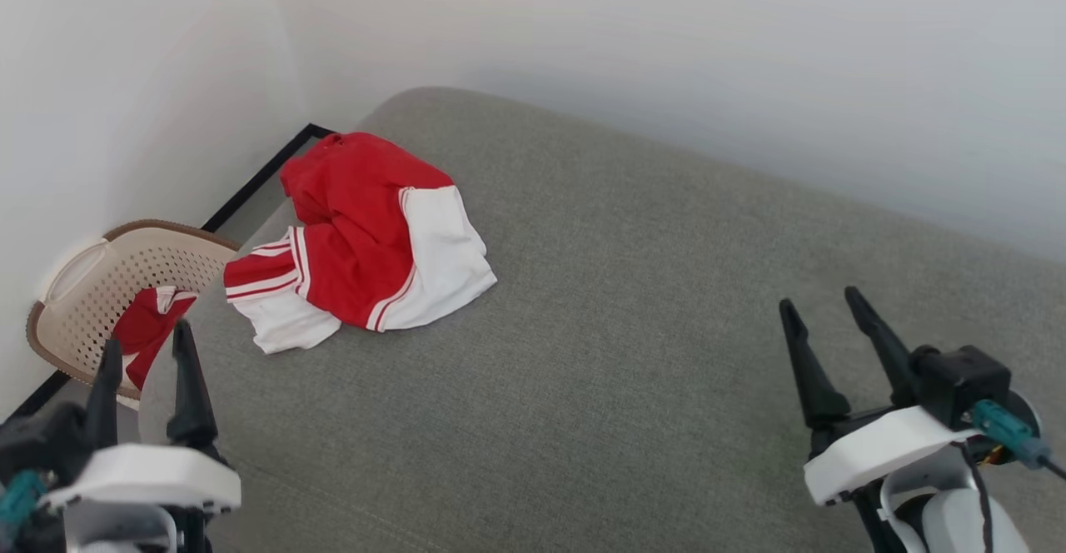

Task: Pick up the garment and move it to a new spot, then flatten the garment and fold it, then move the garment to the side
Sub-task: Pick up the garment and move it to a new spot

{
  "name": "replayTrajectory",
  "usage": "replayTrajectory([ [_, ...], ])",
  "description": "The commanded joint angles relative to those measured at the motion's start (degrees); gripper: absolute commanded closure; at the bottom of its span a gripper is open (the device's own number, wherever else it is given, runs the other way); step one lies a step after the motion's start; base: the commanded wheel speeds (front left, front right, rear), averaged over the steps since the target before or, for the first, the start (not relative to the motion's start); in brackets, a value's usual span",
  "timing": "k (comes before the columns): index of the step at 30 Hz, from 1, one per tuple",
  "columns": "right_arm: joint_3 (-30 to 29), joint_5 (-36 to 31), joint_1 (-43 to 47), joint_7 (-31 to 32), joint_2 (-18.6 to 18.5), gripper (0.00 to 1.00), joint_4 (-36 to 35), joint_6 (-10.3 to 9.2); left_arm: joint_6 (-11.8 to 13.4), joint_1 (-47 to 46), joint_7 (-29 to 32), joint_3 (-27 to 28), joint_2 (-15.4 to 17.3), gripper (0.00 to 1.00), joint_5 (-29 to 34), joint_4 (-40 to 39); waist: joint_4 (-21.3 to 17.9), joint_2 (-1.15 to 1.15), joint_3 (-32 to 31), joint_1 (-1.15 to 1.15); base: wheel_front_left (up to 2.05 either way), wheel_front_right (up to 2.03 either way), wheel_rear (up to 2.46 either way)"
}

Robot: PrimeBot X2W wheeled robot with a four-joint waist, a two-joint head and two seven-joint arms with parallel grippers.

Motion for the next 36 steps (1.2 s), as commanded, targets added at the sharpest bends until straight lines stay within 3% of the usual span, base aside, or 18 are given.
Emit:
replayTrajectory([
  [1, -0.3, 0.0, -0.6, 0.3, -0.4, 0.0, -0.5, -0.02, -0.5, -1.4, -0.3, 0.0, 0.4, 0.0, -0.6, 0.6, -0.4, 0.0, 0.8, 0.0, 0.0, 0.0, 0.0],
  [11, -1.4, -1.1, -3.1, 2.7, -2.0, 0.0, -4.1, -0.02, -4.8, -14.8, -1.9, -0.4, 1.2, 0.0, -2.5, 12.0, -5.7, 0.0, 7.1, 0.0, 0.0, 0.0, 0.0],
  [22, -2.1, -1.5, -7.3, 5.9, -4.3, 0.0, -9.6, -0.02, -9.0, -31.9, -1.6, -0.3, 3.8, 0.0, -4.4, 33.6, -13.2, 0.0, 18.0, 0.0, 0.0, 0.0, 0.0],
  [29, -2.9, -1.6, -9.0, 7.6, -5.1, 0.0, -12.3, -0.02, -10.6, -42.0, 3.3, -1.8, 5.0, 0.0, -4.9, 48.6, -15.9, 0.0, 24.1, 0.0, 0.0, 0.0, 0.0],
  [36, -3.2, -1.6, -10.2, 9.0, -5.6, 0.0, -14.0, -0.02, -10.0, -49.4, 13.6, -3.2, 4.4, 0.0, -5.7, 61.3, -16.6, 0.0, 27.9, 0.0, 0.0, 0.0, 0.0],
])
